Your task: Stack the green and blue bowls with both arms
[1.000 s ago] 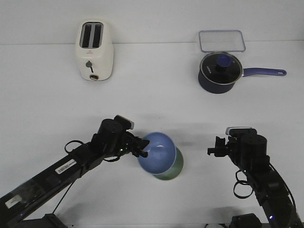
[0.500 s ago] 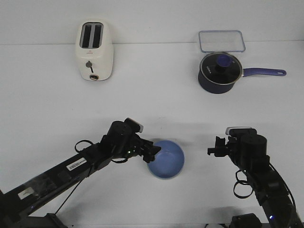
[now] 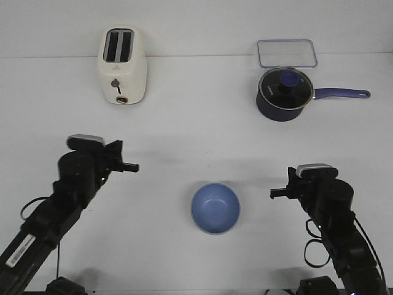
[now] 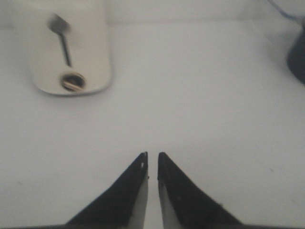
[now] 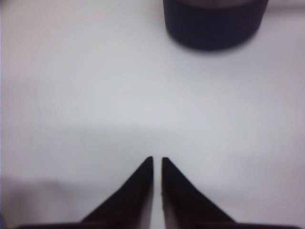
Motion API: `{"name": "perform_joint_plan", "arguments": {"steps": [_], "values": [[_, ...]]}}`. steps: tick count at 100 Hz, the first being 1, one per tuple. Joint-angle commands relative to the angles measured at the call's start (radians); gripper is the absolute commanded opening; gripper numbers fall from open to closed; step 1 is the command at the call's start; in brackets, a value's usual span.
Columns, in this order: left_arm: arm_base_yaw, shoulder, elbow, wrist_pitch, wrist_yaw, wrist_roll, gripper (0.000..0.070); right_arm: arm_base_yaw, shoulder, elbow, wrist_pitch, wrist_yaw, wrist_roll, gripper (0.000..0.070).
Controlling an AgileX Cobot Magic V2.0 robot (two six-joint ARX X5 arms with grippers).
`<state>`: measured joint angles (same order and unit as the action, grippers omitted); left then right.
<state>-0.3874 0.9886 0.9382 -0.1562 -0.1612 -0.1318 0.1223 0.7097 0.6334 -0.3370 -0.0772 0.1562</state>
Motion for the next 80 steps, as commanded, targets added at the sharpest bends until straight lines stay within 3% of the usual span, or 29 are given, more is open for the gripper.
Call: {"name": "perform_joint_plan", "arguments": {"steps": [1,22,32,41,80], "values": [[0.029,-0.071,-0.046,0.021,-0.006,0.07,0.0013,0.001,-0.075,-0.051,0.085,-0.002,-0.015,0.0],[0.167,-0.47,-0.436,0.283,-0.028,0.09,0.0012,0.001,-0.373,-0.269,0.295,0.012,-0.076,0.0],[0.209,-0.595,-0.542,0.323,-0.034,0.087,0.0012,0.001,-0.431,-0.306,0.335,0.054,-0.071,0.0],[0.227,-0.657,-0.569,0.305,-0.034,0.086,0.0013,0.001,-0.435,-0.306,0.337,0.085,-0.075,0.0],[0.23,-0.743,-0.569,0.291,-0.033,0.087,0.0015,0.001,-0.435,-0.306,0.337,0.085,-0.075,0.0]]}}
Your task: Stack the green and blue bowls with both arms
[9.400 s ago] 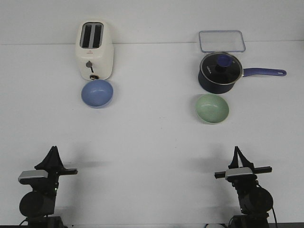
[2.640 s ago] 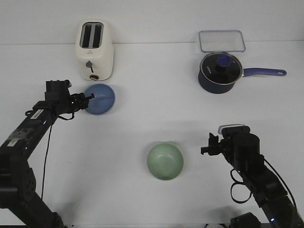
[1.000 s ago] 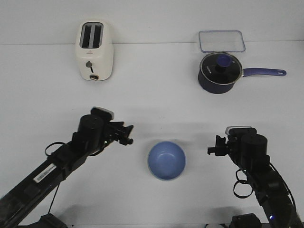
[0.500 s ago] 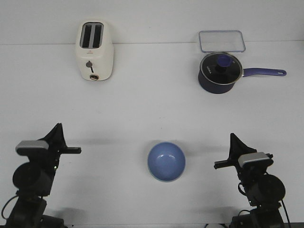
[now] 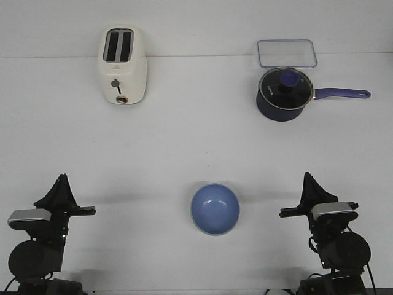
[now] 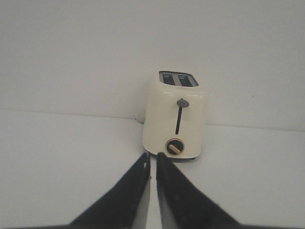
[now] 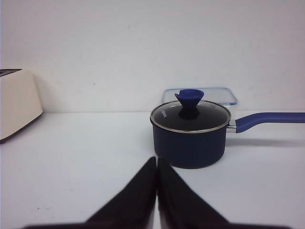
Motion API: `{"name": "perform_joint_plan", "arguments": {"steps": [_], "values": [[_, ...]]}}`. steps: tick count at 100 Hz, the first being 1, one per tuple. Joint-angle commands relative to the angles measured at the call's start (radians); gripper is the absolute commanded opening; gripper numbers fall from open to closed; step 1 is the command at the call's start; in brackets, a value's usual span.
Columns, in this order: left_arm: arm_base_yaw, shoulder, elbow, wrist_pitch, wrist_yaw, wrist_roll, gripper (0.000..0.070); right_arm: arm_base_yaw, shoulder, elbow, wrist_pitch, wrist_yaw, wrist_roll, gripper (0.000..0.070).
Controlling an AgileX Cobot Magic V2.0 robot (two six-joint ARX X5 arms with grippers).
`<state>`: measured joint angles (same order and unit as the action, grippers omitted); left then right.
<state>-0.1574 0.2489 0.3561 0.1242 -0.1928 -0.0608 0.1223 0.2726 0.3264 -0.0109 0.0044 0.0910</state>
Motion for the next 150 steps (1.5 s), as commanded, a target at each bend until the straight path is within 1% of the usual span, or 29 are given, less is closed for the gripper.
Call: {"name": "perform_joint_plan", "arguments": {"steps": [1,34,41,48,53,64,70,84,91,100,108,114,150], "values": [[0.0,-0.003,0.013,0.011,-0.002,0.016,0.0015,0.001,0.002,0.001,0.011,0.003,-0.01,0.0],[0.0,-0.005,0.013,0.01,-0.002,0.016,0.0015,0.001,0.002,0.001,0.011,0.003,-0.01,0.0],[0.002,-0.01,0.01,0.004,-0.002,0.058,0.0015,0.001,0.002,0.001,0.011,0.003,-0.01,0.0],[0.011,-0.026,-0.01,0.003,0.0,0.053,0.0015,0.001,0.002,0.001,0.011,0.003,-0.01,0.0],[0.032,-0.047,-0.037,0.002,0.023,0.054,0.0015,0.001,0.002,0.001,0.011,0.003,-0.01,0.0],[0.101,-0.116,-0.126,0.004,0.12,0.061,0.0015,0.001,0.002,0.001,0.011,0.003,-0.01,0.0],[0.127,-0.156,-0.17,0.003,0.142,0.061,0.0015,0.001,0.002,0.001,0.011,0.003,-0.01,0.0],[0.164,-0.245,-0.256,-0.013,0.146,0.06,0.0015,0.001,0.002,0.001,0.011,0.003,-0.01,0.0],[0.17,-0.246,-0.281,-0.01,0.152,0.06,0.0015,0.001,0.002,0.001,0.011,0.003,-0.01,0.0],[0.171,-0.246,-0.31,-0.006,0.19,0.06,0.0015,0.001,0.002,0.001,0.012,0.003,-0.01,0.0],[0.171,-0.246,-0.344,0.032,0.2,0.058,0.0015,0.001,0.002,0.001,0.011,0.003,-0.01,0.0],[0.171,-0.246,-0.342,0.029,0.221,0.053,0.0015,0.001,0.002,0.001,0.013,0.003,-0.01,0.0],[0.171,-0.246,-0.342,0.035,0.22,0.053,0.0015,0.001,0.002,0.001,0.011,0.003,-0.01,0.0]]}}
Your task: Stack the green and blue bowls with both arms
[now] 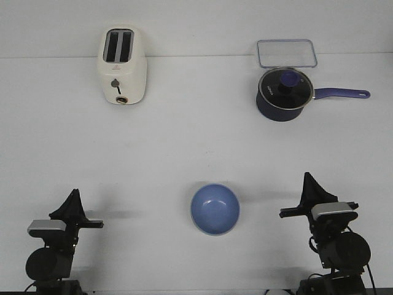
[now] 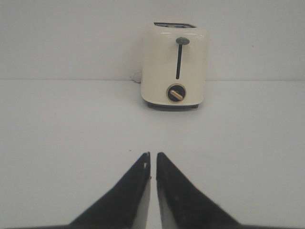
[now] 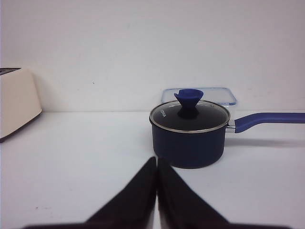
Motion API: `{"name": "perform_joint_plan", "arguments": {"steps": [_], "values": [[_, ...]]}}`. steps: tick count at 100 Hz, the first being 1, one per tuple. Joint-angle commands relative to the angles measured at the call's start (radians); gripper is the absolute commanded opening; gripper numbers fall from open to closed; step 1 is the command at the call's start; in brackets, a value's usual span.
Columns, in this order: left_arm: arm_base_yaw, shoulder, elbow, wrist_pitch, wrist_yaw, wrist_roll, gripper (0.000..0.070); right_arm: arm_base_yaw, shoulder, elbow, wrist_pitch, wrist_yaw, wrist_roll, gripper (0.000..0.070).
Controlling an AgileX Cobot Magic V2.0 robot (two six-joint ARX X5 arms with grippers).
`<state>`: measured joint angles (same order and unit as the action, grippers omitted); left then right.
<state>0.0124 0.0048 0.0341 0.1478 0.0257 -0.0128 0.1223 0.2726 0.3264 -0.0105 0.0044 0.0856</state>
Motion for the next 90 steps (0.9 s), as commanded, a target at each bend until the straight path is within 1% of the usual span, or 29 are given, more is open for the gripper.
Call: {"name": "perform_joint_plan", "arguments": {"steps": [1,59,70,83,90], "values": [[0.001,-0.002,-0.02,0.011,0.002,0.005,0.0015,0.001,0.002,0.001,0.011,0.003,-0.005,0.0],[0.001,-0.002,-0.02,0.011,0.002,0.005,0.0015,0.001,0.002,0.001,0.011,0.004,-0.009,0.0],[0.001,-0.002,-0.02,0.011,0.002,0.005,0.0015,-0.007,-0.022,-0.016,0.002,0.012,-0.08,0.0],[0.001,-0.002,-0.02,0.011,0.002,0.005,0.0015,-0.042,-0.102,-0.095,0.023,0.011,-0.224,0.0],[0.001,-0.002,-0.02,0.011,0.002,0.005,0.0015,-0.064,-0.151,-0.143,0.019,0.012,-0.257,0.0]]}}
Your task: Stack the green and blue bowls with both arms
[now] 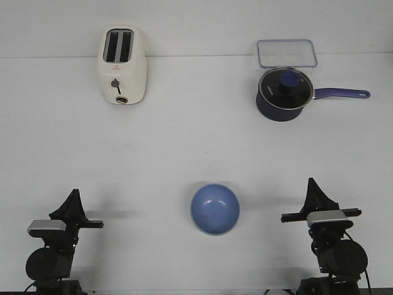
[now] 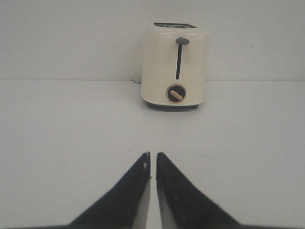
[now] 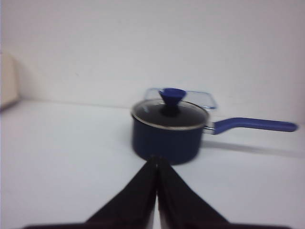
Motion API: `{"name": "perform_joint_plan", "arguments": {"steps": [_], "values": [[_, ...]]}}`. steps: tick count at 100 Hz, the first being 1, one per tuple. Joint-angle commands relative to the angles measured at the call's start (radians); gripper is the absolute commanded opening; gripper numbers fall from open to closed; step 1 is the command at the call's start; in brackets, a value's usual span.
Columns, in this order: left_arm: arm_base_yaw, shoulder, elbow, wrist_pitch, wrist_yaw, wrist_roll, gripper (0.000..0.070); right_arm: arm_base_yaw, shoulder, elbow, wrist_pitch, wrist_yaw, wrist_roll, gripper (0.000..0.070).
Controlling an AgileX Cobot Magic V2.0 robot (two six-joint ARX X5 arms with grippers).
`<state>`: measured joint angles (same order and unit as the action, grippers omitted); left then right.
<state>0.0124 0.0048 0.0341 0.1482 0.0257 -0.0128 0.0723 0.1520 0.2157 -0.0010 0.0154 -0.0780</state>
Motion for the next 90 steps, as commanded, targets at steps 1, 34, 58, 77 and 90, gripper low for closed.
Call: {"name": "perform_joint_plan", "arguments": {"steps": [1,34,58,77,90], "values": [[0.001,-0.002,-0.02,0.01,0.002,0.005,0.0015,-0.018,-0.038,-0.04,0.009,0.001,-0.098,0.0],[0.001,-0.001,-0.02,0.011,0.002,0.005,0.0015,-0.047,-0.151,-0.203,0.003,0.001,-0.211,0.0],[0.001,-0.001,-0.02,0.01,0.002,0.005,0.0015,-0.045,-0.151,-0.203,0.014,0.0,-0.21,0.0],[0.001,-0.001,-0.02,0.01,0.001,0.005,0.0015,-0.045,-0.151,-0.203,0.016,0.004,-0.21,0.0],[0.001,-0.001,-0.02,0.01,0.001,0.005,0.0015,-0.045,-0.151,-0.203,0.016,0.004,-0.21,0.0]]}}
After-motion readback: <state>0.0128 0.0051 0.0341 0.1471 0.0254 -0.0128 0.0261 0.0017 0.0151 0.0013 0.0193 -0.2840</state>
